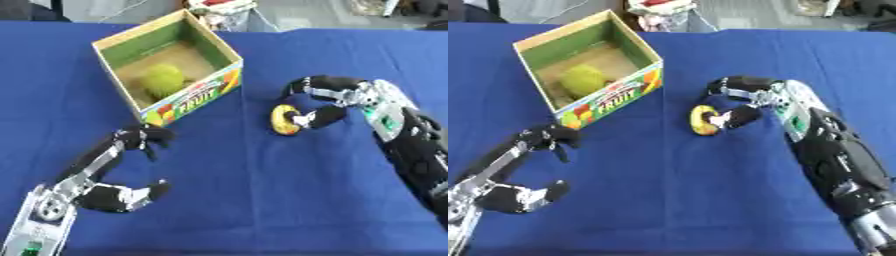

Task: Pick up objects on the table and place them in the box.

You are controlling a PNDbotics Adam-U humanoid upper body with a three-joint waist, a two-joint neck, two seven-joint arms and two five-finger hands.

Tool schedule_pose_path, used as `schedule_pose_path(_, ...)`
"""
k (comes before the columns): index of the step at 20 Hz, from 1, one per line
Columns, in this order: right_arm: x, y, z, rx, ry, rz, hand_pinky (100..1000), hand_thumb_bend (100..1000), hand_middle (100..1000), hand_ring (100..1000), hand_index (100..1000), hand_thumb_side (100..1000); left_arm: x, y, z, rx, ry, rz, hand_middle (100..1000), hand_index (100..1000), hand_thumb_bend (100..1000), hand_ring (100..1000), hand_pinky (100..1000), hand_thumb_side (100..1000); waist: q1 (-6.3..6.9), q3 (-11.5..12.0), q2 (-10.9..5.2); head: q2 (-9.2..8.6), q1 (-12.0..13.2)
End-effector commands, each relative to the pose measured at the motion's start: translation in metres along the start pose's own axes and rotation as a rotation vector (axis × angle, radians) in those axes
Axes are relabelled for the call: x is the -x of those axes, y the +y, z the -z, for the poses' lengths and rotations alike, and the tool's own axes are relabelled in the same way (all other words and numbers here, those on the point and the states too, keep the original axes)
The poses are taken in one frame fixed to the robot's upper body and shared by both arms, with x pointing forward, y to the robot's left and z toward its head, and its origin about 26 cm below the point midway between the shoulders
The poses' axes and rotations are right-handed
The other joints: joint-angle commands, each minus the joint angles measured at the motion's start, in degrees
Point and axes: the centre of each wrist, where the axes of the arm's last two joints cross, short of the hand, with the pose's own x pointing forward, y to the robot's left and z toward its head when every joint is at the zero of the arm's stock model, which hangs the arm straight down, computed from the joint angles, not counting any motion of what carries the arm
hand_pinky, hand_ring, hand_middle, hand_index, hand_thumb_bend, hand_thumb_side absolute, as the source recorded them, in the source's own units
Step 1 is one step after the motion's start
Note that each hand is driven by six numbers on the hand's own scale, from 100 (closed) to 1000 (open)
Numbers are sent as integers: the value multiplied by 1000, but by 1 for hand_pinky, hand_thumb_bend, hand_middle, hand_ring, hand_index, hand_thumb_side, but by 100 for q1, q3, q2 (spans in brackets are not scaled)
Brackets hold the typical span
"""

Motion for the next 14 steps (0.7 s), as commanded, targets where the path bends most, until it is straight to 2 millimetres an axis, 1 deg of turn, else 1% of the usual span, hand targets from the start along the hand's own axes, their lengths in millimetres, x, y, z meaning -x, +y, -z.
schedule_pose_path(1,3,-21,-17,-59,-49,-98,993,100,824,921,659,250,-2,7,-2,-4,1,31,761,879,446,751,570,603,-7,2,-111,19,30)
schedule_pose_path(2,3,-22,-19,-56,-52,-104,988,100,817,916,613,219,-2,8,-2,-4,1,31,761,879,445,751,570,603,-8,0,-113,17,36)
schedule_pose_path(7,0,-31,-27,19,-61,-124,971,100,778,886,474,210,-2,8,-2,-4,2,32,761,879,444,751,570,604,-6,-7,-117,10,49)
schedule_pose_path(10,-1,-33,-29,51,-65,-133,968,100,768,876,437,209,-2,8,-2,-5,2,33,761,879,443,751,570,605,-6,-9,-117,16,50)
schedule_pose_path(14,-1,-29,-28,46,-69,-145,964,100,752,861,396,211,-2,8,-2,-5,2,33,761,879,443,752,571,604,-11,-2,-119,19,48)
